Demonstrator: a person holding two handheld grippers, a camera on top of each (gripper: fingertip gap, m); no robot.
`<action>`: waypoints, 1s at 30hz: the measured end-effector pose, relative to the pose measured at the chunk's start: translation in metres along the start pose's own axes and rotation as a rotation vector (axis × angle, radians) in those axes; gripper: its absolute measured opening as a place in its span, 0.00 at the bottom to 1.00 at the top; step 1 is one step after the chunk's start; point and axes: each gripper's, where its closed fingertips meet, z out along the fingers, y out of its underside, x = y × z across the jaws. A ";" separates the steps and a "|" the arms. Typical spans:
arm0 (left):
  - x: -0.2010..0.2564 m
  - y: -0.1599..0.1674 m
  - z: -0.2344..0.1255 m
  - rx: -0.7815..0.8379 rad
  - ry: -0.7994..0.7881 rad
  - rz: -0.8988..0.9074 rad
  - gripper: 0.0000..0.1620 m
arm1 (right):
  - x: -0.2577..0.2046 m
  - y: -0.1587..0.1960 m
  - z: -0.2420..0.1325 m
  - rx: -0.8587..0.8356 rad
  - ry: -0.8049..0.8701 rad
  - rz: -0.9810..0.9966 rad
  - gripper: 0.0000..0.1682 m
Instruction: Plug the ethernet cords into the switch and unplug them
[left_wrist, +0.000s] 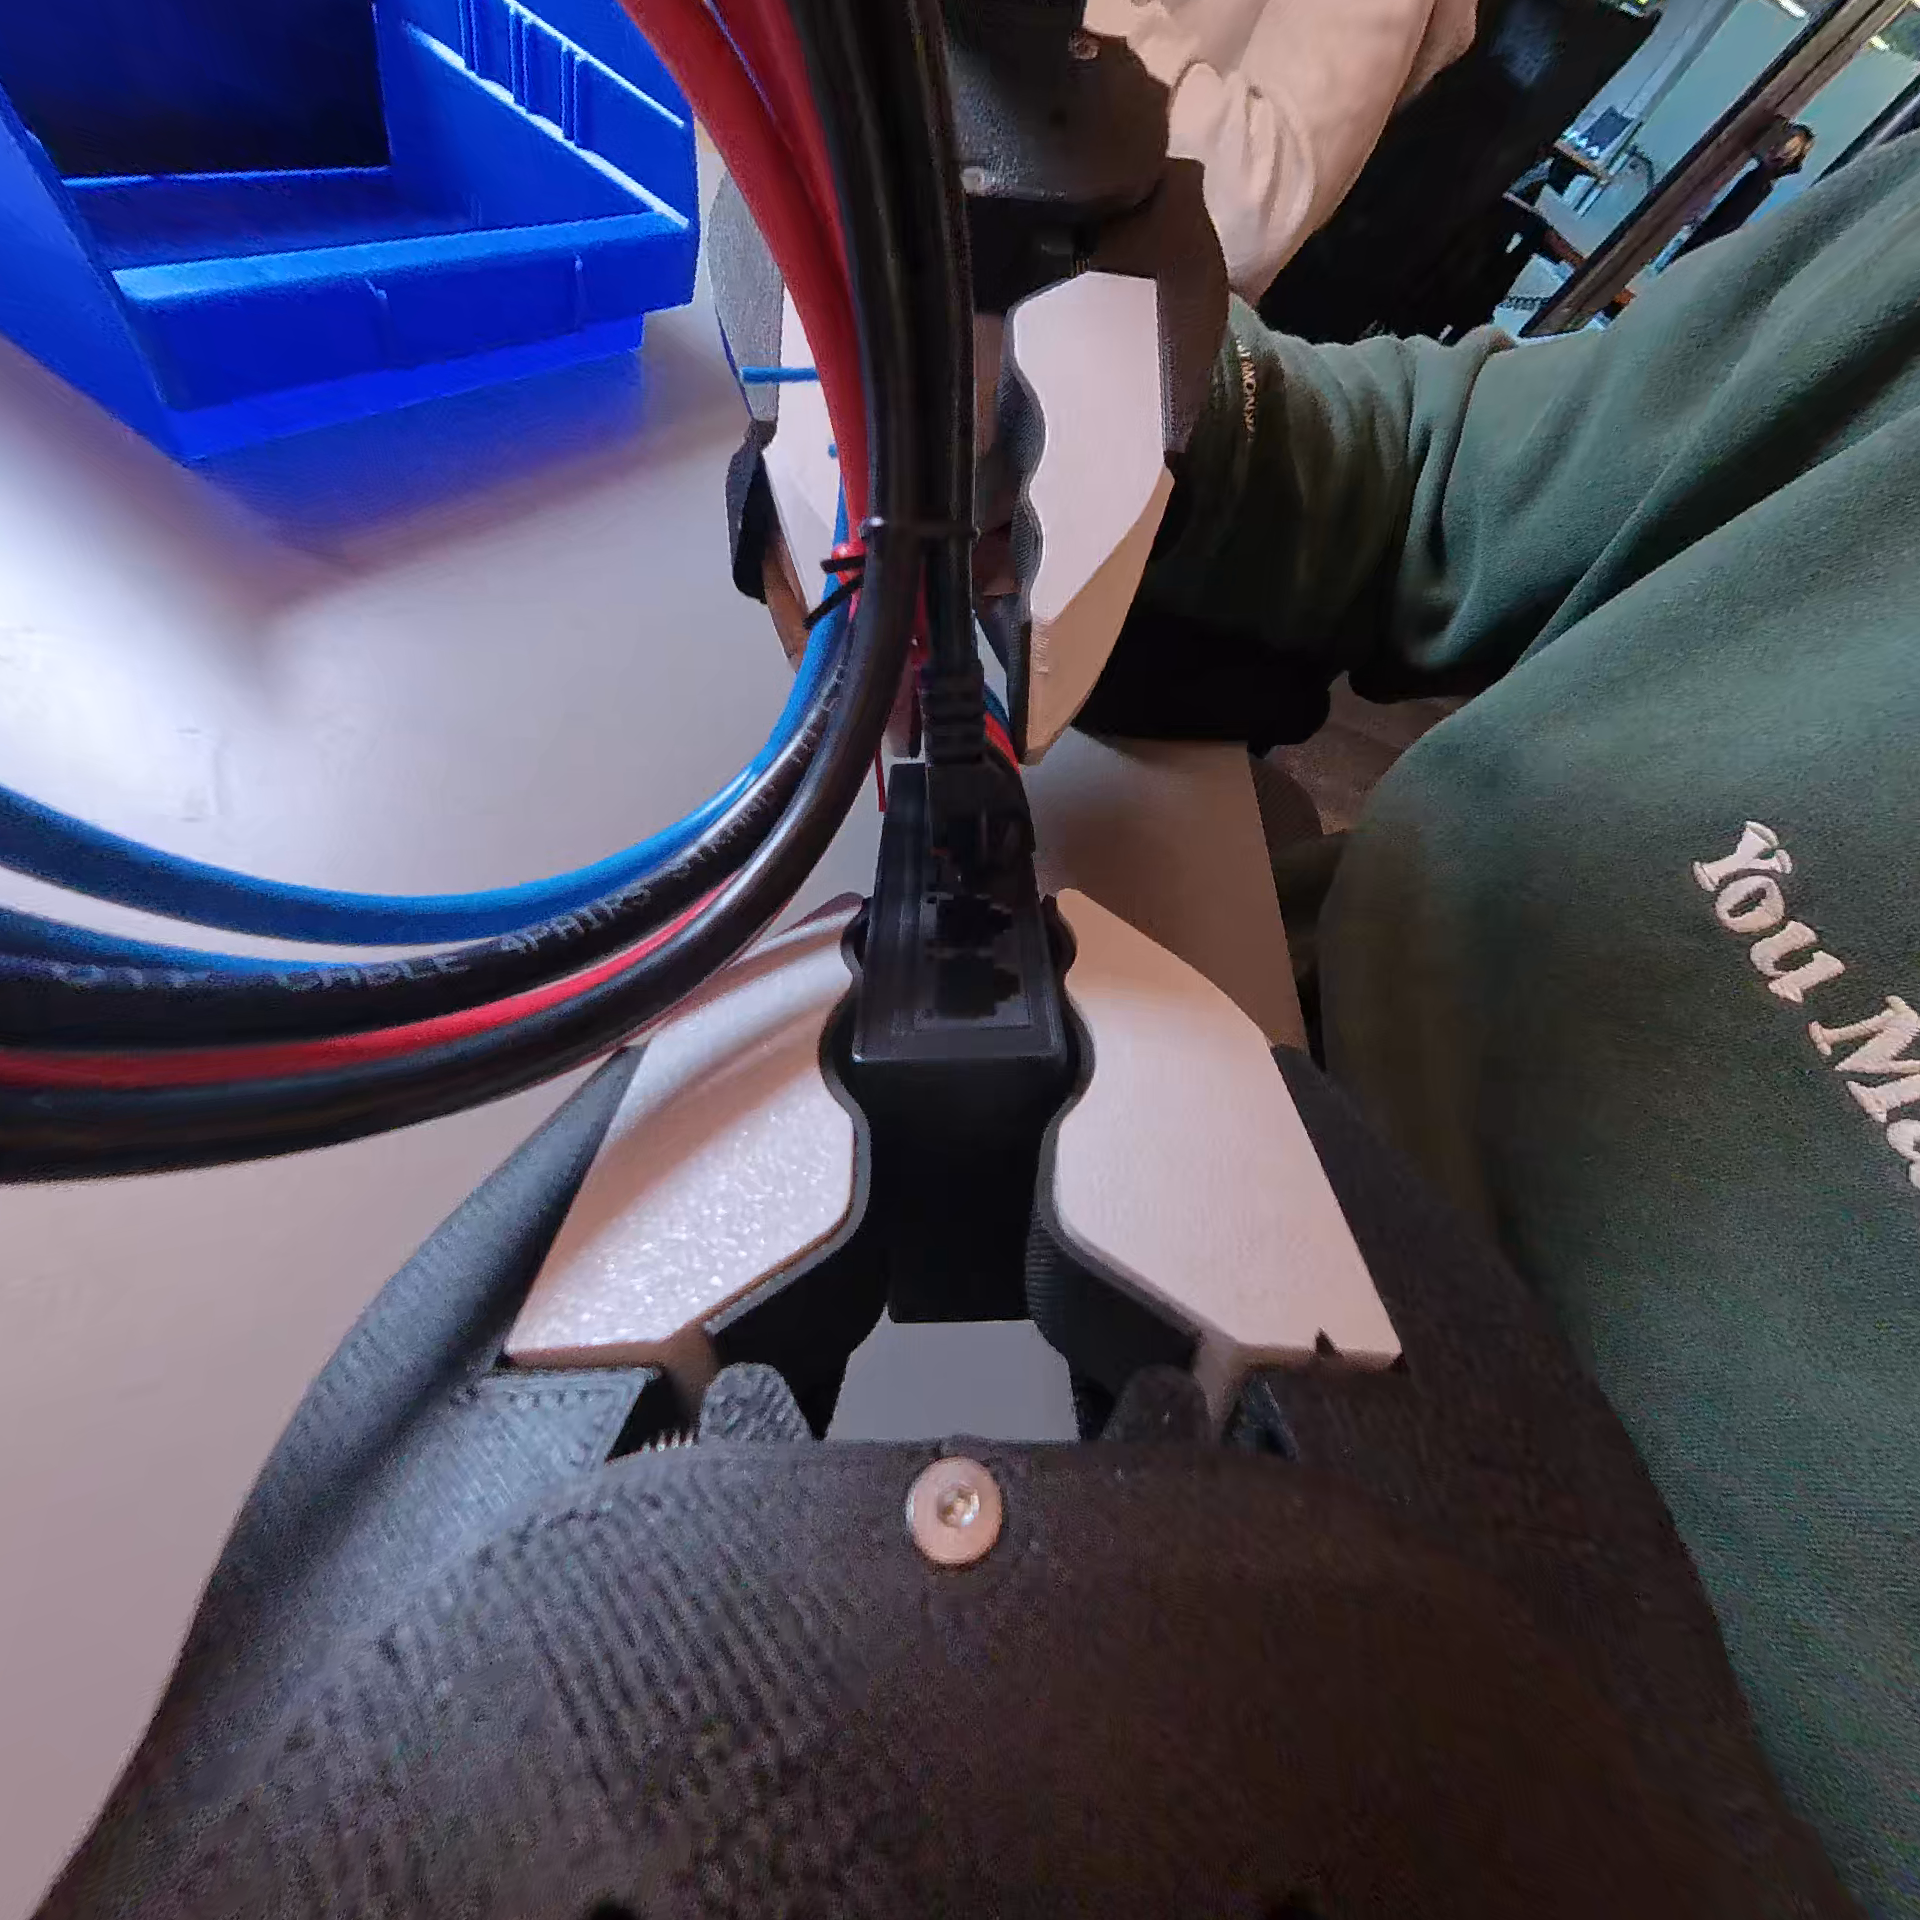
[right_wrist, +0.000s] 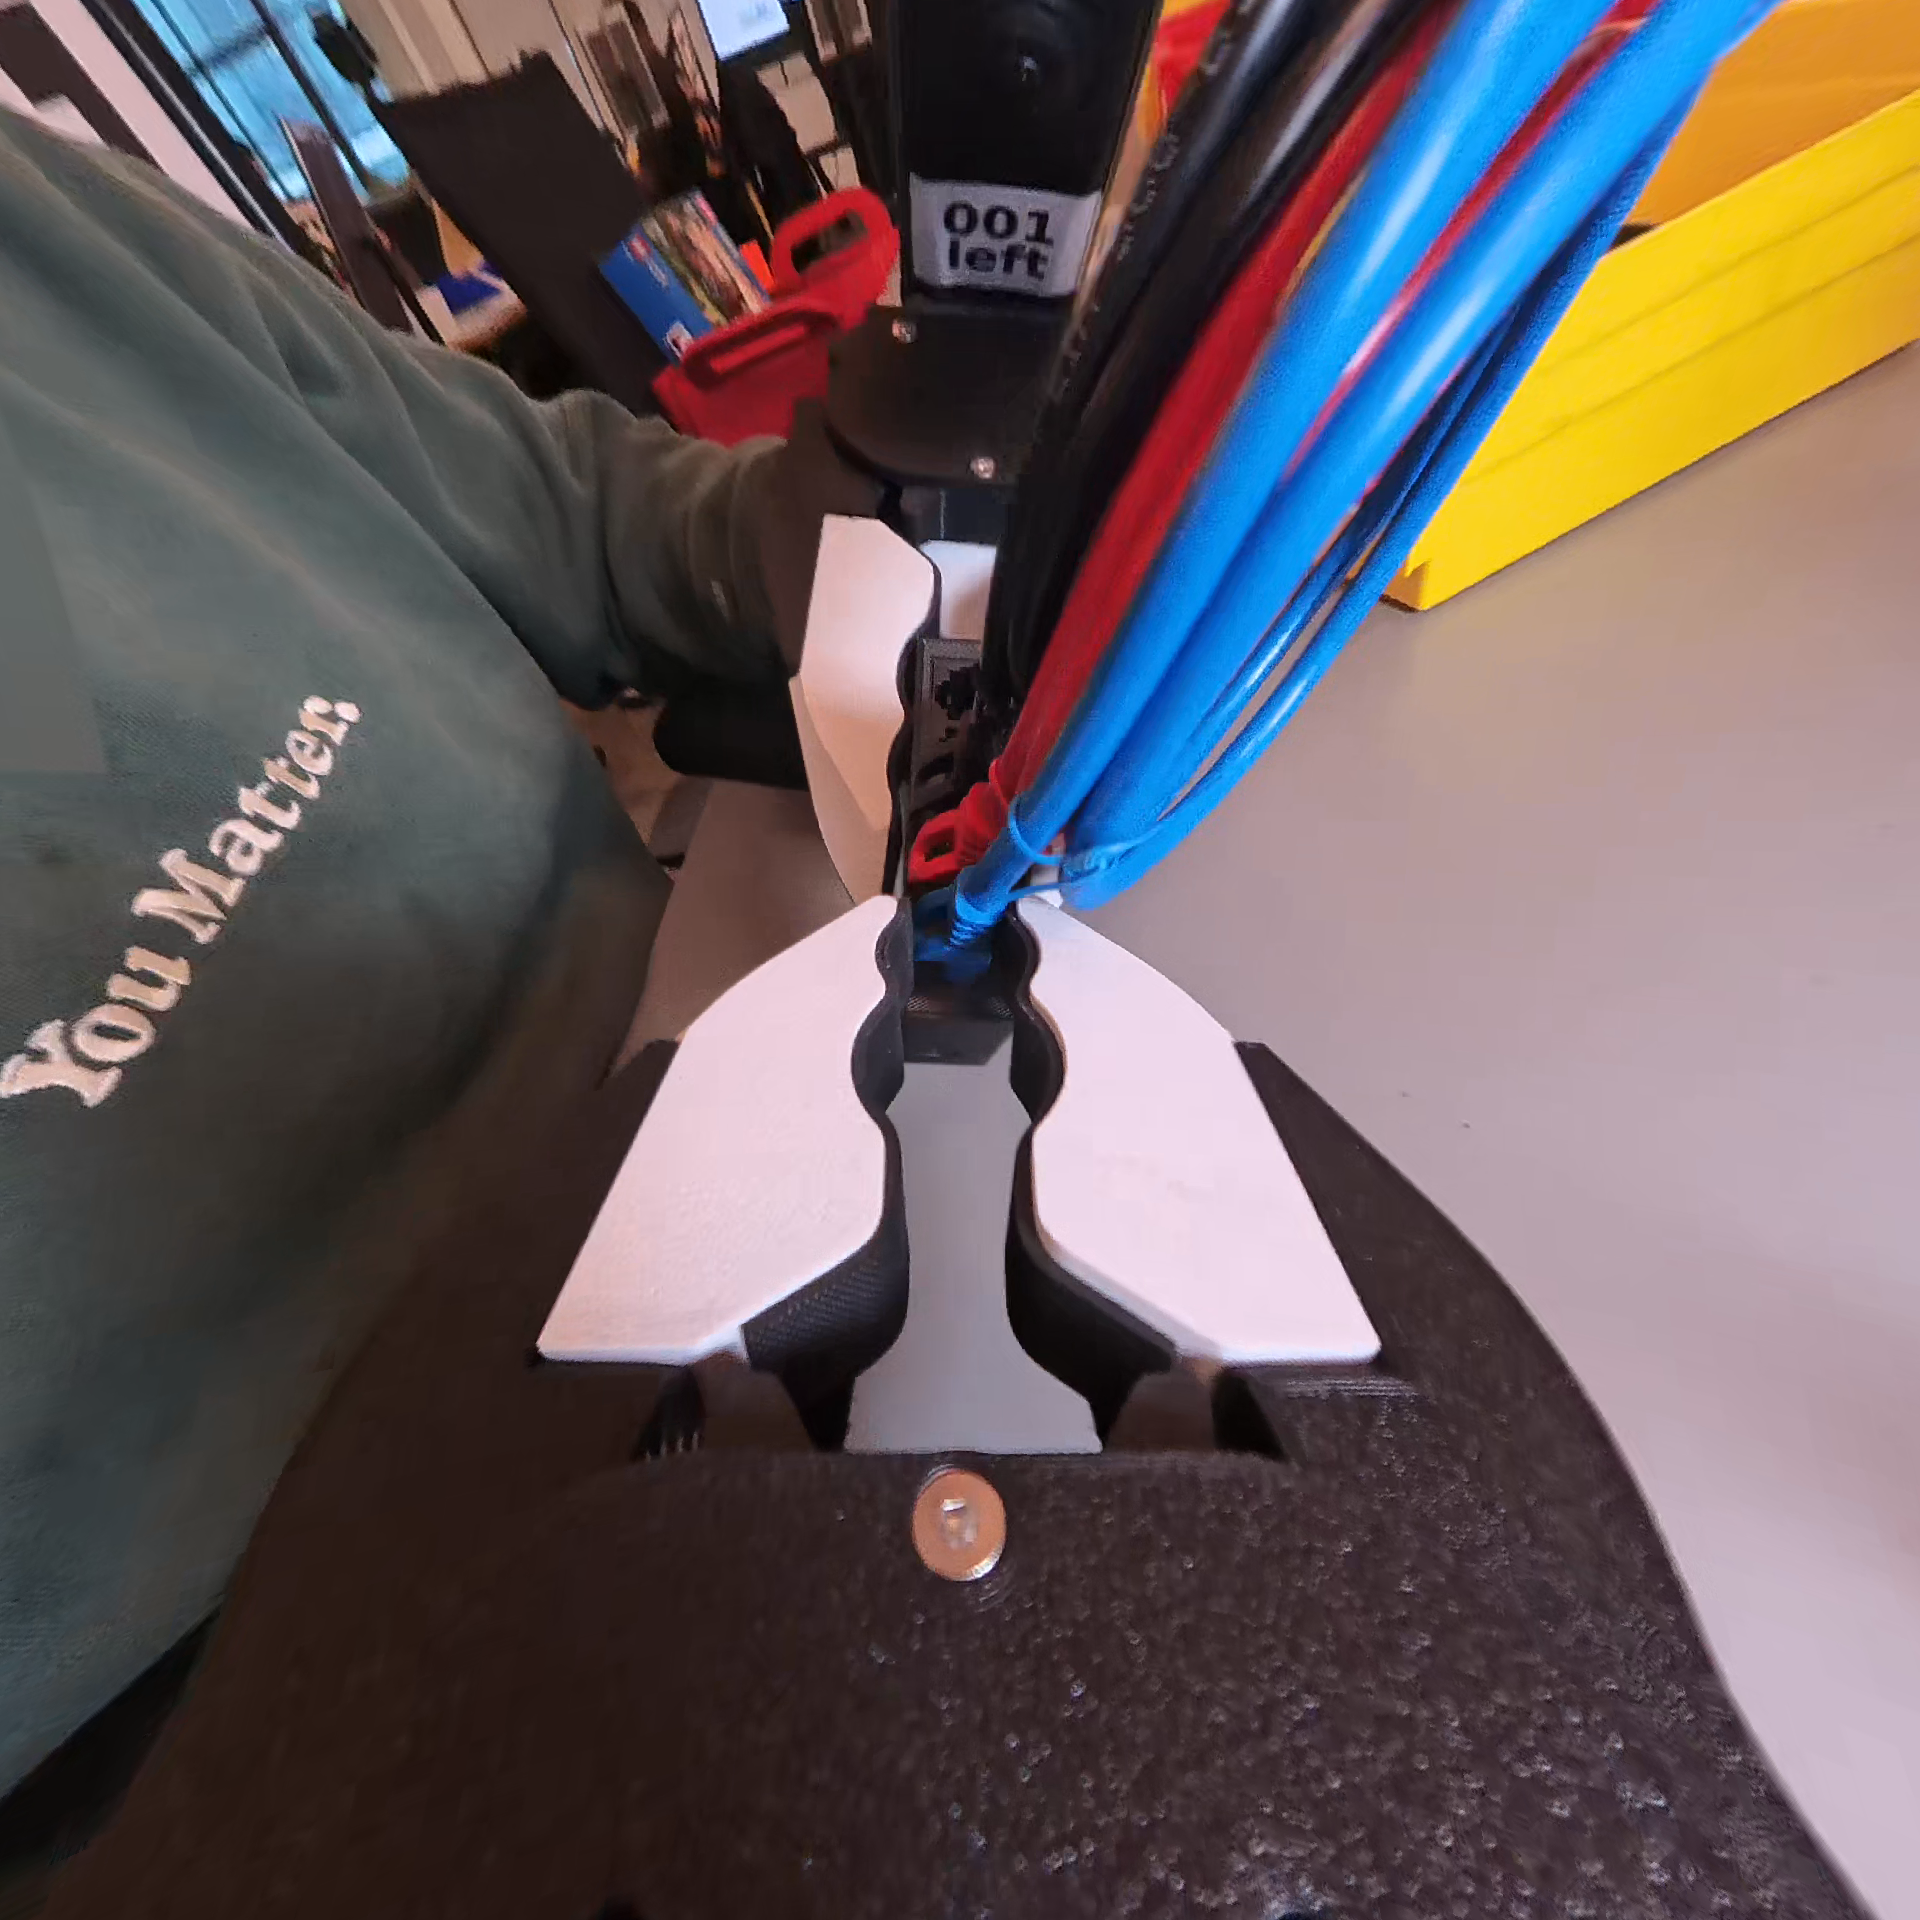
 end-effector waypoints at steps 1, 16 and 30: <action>0.000 0.001 0.000 -0.005 -0.001 -0.007 0.18 | 0.000 0.001 0.000 -0.016 0.014 -0.021 0.10; 0.005 0.008 0.002 -0.060 -0.011 -0.023 0.18 | -0.002 0.015 0.005 -0.133 0.102 -0.220 0.11; 0.001 0.009 0.000 -0.056 -0.047 -0.028 0.18 | 0.005 0.012 0.006 -0.071 0.296 -0.453 0.11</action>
